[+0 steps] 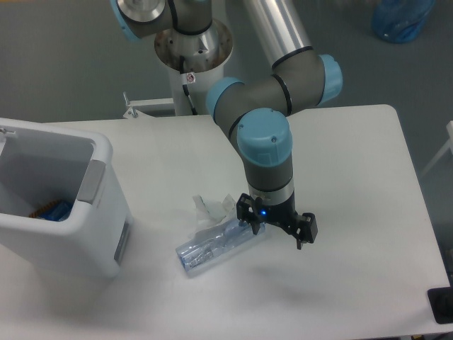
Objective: Place the trash in the trash can
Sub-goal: 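Move the gripper over the clear plastic bottle and lower it, then close the gripper around the middle of the clear bottle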
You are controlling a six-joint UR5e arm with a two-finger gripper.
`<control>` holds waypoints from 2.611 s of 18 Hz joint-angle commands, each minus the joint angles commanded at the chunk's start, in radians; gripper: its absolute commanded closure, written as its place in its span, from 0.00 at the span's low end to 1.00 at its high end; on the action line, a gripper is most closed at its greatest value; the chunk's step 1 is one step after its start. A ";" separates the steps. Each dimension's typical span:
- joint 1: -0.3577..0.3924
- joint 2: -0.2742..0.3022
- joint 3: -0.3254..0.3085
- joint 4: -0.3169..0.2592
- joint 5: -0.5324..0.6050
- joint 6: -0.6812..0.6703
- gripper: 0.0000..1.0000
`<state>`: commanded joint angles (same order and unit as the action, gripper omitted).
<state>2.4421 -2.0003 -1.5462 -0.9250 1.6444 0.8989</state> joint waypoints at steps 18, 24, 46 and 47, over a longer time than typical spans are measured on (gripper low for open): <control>-0.083 0.012 -0.090 0.009 -0.026 -0.009 0.00; -0.100 -0.003 -0.097 0.009 -0.025 -0.011 0.00; -0.152 -0.089 -0.103 0.015 -0.012 -0.012 0.00; -0.152 -0.094 -0.094 0.015 -0.011 -0.012 0.00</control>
<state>2.2902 -2.0938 -1.6399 -0.9097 1.6337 0.8866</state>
